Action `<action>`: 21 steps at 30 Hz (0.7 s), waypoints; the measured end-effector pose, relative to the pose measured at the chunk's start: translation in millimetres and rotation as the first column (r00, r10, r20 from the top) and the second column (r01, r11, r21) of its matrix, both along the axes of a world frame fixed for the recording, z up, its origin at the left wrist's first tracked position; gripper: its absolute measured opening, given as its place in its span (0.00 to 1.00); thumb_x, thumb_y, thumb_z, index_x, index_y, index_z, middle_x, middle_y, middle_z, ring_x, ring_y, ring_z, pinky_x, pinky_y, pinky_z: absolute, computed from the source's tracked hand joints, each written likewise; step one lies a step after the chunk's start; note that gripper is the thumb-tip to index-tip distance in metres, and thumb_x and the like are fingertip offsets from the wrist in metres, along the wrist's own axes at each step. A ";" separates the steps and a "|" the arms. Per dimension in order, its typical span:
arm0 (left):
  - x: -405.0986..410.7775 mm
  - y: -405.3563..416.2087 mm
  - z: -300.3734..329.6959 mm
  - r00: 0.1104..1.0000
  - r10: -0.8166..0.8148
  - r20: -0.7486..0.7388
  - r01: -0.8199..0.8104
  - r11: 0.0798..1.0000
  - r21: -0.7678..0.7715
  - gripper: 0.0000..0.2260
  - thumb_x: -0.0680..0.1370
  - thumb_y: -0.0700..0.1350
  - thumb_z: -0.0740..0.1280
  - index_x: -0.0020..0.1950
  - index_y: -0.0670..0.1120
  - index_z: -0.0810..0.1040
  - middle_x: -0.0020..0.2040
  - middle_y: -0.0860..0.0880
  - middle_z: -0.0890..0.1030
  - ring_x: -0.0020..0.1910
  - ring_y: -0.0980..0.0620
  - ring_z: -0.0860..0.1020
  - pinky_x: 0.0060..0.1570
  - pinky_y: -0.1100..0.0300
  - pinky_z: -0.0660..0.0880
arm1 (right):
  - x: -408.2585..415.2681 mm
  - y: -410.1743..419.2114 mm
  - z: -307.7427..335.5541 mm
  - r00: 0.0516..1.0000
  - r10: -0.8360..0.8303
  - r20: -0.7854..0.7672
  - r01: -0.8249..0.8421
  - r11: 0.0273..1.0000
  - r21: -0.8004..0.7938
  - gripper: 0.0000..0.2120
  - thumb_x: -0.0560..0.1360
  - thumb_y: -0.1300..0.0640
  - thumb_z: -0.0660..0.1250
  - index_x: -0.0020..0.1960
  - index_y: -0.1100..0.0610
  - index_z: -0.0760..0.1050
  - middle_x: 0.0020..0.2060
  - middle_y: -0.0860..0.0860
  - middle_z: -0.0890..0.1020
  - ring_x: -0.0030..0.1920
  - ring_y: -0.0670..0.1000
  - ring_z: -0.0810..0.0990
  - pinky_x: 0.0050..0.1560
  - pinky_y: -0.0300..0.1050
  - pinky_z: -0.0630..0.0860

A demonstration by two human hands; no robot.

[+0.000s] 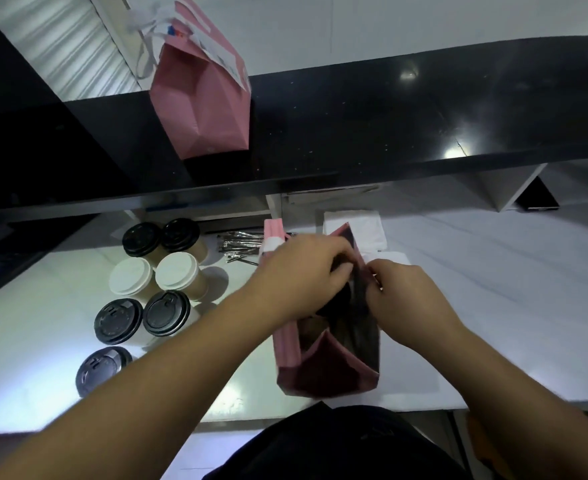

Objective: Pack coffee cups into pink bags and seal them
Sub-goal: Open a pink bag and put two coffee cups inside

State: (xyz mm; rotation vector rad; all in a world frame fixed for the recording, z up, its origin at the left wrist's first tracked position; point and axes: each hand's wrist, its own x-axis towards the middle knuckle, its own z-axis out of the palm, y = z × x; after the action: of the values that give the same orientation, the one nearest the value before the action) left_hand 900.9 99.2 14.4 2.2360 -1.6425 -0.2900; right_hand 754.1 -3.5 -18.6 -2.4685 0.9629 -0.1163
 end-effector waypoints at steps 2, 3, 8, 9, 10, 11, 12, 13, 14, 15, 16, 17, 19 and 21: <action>12.8 29.0 13.7 0.999 0.049 0.022 -0.043 0.974 -0.224 0.12 0.81 0.55 0.64 0.62 0.56 0.80 0.56 0.61 0.81 0.53 0.63 0.73 0.52 0.71 0.68 | 0.0 -0.9 -0.3 1.000 0.008 -0.002 -0.008 1.000 -0.006 0.13 0.83 0.54 0.57 0.45 0.54 0.78 0.40 0.51 0.81 0.37 0.53 0.77 0.33 0.46 0.70; 22.2 46.2 15.4 0.994 0.107 0.034 -0.094 0.955 -0.280 0.13 0.81 0.56 0.63 0.64 0.57 0.78 0.57 0.63 0.78 0.55 0.66 0.71 0.54 0.71 0.65 | 0.0 -1.2 -0.5 1.000 0.011 -0.004 -0.011 1.000 -0.001 0.14 0.83 0.54 0.57 0.45 0.54 0.78 0.39 0.51 0.81 0.37 0.53 0.78 0.33 0.47 0.72; 86.1 150.9 -27.6 0.811 0.586 0.006 -0.585 0.811 -0.019 0.19 0.78 0.52 0.72 0.68 0.51 0.76 0.62 0.51 0.79 0.60 0.48 0.77 0.55 0.52 0.75 | 2.9 -3.6 -2.6 1.000 0.013 -0.014 -0.013 0.999 -0.031 0.14 0.83 0.53 0.58 0.42 0.54 0.76 0.37 0.51 0.82 0.36 0.53 0.78 0.36 0.50 0.77; 94.8 174.9 -38.0 0.748 0.663 0.037 -0.663 0.744 0.084 0.21 0.77 0.52 0.73 0.68 0.49 0.76 0.62 0.47 0.79 0.60 0.43 0.77 0.56 0.48 0.76 | 4.2 -3.5 -2.1 1.000 0.011 -0.016 -0.011 1.000 -0.020 0.14 0.83 0.52 0.58 0.42 0.54 0.77 0.37 0.50 0.82 0.36 0.52 0.79 0.37 0.51 0.79; 100.8 198.7 -47.3 0.691 0.720 0.071 -0.719 0.674 0.167 0.23 0.75 0.54 0.73 0.68 0.48 0.76 0.62 0.44 0.79 0.61 0.40 0.77 0.56 0.45 0.76 | 5.5 -2.9 -1.7 1.000 0.013 -0.023 -0.013 1.000 -0.012 0.15 0.83 0.50 0.58 0.43 0.53 0.78 0.37 0.50 0.83 0.35 0.52 0.79 0.37 0.52 0.80; 104.0 221.2 -55.6 0.637 0.764 0.101 -0.763 0.605 0.229 0.25 0.74 0.56 0.73 0.68 0.48 0.75 0.63 0.43 0.78 0.61 0.38 0.77 0.57 0.44 0.76 | 7.0 -2.1 -1.5 0.999 0.020 -0.032 -0.021 1.000 -0.013 0.16 0.83 0.49 0.57 0.43 0.53 0.78 0.36 0.49 0.83 0.35 0.52 0.79 0.37 0.53 0.81; 106.2 241.2 -63.1 0.584 0.802 0.125 -0.798 0.538 0.274 0.29 0.72 0.58 0.74 0.69 0.47 0.74 0.64 0.42 0.77 0.63 0.37 0.76 0.59 0.43 0.76 | 8.9 -1.7 -1.5 0.999 0.028 -0.039 -0.028 0.999 -0.018 0.17 0.83 0.48 0.57 0.43 0.53 0.78 0.35 0.49 0.83 0.34 0.51 0.79 0.37 0.53 0.81; 107.5 257.0 -69.9 0.535 0.833 0.140 -0.823 0.476 0.310 0.33 0.71 0.60 0.75 0.71 0.47 0.73 0.67 0.42 0.76 0.64 0.37 0.75 0.61 0.42 0.76 | 11.2 -2.0 -1.5 0.999 0.032 -0.042 -0.033 0.999 -0.020 0.17 0.83 0.47 0.57 0.43 0.54 0.78 0.35 0.49 0.83 0.34 0.52 0.80 0.37 0.53 0.81; 107.5 269.5 -76.4 0.495 0.857 0.145 -0.836 0.423 0.351 0.35 0.70 0.62 0.76 0.72 0.47 0.72 0.68 0.42 0.75 0.65 0.37 0.75 0.62 0.42 0.76 | 13.6 -2.5 -1.7 0.998 0.037 -0.048 -0.038 0.999 -0.017 0.17 0.83 0.47 0.57 0.43 0.54 0.78 0.36 0.49 0.83 0.34 0.52 0.80 0.37 0.54 0.81; 107.1 278.4 -82.1 0.467 0.872 0.148 -0.836 0.381 0.395 0.36 0.69 0.64 0.76 0.70 0.47 0.72 0.67 0.42 0.75 0.64 0.37 0.76 0.61 0.43 0.76 | 15.8 -2.4 -2.0 0.997 0.046 -0.054 -0.047 0.999 -0.014 0.17 0.83 0.47 0.58 0.43 0.54 0.79 0.37 0.49 0.83 0.35 0.52 0.80 0.37 0.54 0.82; 106.9 284.0 -87.0 0.454 0.879 0.145 -0.829 0.357 0.431 0.34 0.68 0.66 0.76 0.65 0.46 0.73 0.65 0.42 0.75 0.61 0.37 0.77 0.59 0.43 0.77 | 17.5 -2.4 -2.4 0.996 0.058 -0.062 -0.060 0.998 -0.016 0.16 0.83 0.48 0.58 0.43 0.53 0.79 0.37 0.50 0.83 0.35 0.52 0.80 0.37 0.54 0.82; 107.0 287.3 -91.3 0.445 0.885 0.136 -0.822 0.344 0.454 0.32 0.68 0.65 0.76 0.61 0.46 0.72 0.62 0.43 0.76 0.58 0.37 0.77 0.56 0.44 0.78 | 19.4 -1.8 -2.7 0.995 0.072 -0.066 -0.074 0.997 -0.021 0.16 0.83 0.48 0.58 0.43 0.53 0.79 0.37 0.49 0.83 0.35 0.51 0.79 0.37 0.53 0.81; 106.8 291.1 -98.6 0.421 0.901 0.109 -0.823 0.328 0.464 0.30 0.68 0.62 0.77 0.60 0.45 0.71 0.60 0.43 0.76 0.56 0.37 0.77 0.56 0.43 0.78 | 21.9 -0.2 -2.6 0.994 0.092 -0.062 -0.094 0.995 -0.029 0.16 0.83 0.48 0.59 0.41 0.52 0.78 0.35 0.48 0.82 0.34 0.50 0.78 0.33 0.48 0.78; 107.2 294.4 -105.7 0.396 0.912 0.104 -0.839 0.314 0.443 0.29 0.70 0.57 0.77 0.62 0.43 0.72 0.60 0.41 0.76 0.56 0.36 0.77 0.58 0.43 0.77 | 23.2 1.1 -1.8 0.993 0.098 -0.059 -0.100 0.995 -0.030 0.17 0.83 0.47 0.58 0.40 0.51 0.77 0.32 0.46 0.82 0.31 0.48 0.78 0.28 0.44 0.73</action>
State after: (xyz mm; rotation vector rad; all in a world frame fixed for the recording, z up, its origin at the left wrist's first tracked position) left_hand 1008.1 393.6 -91.2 2.9481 -0.0058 -0.5406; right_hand 777.4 -2.3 -20.5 -2.5567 0.8669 -0.0286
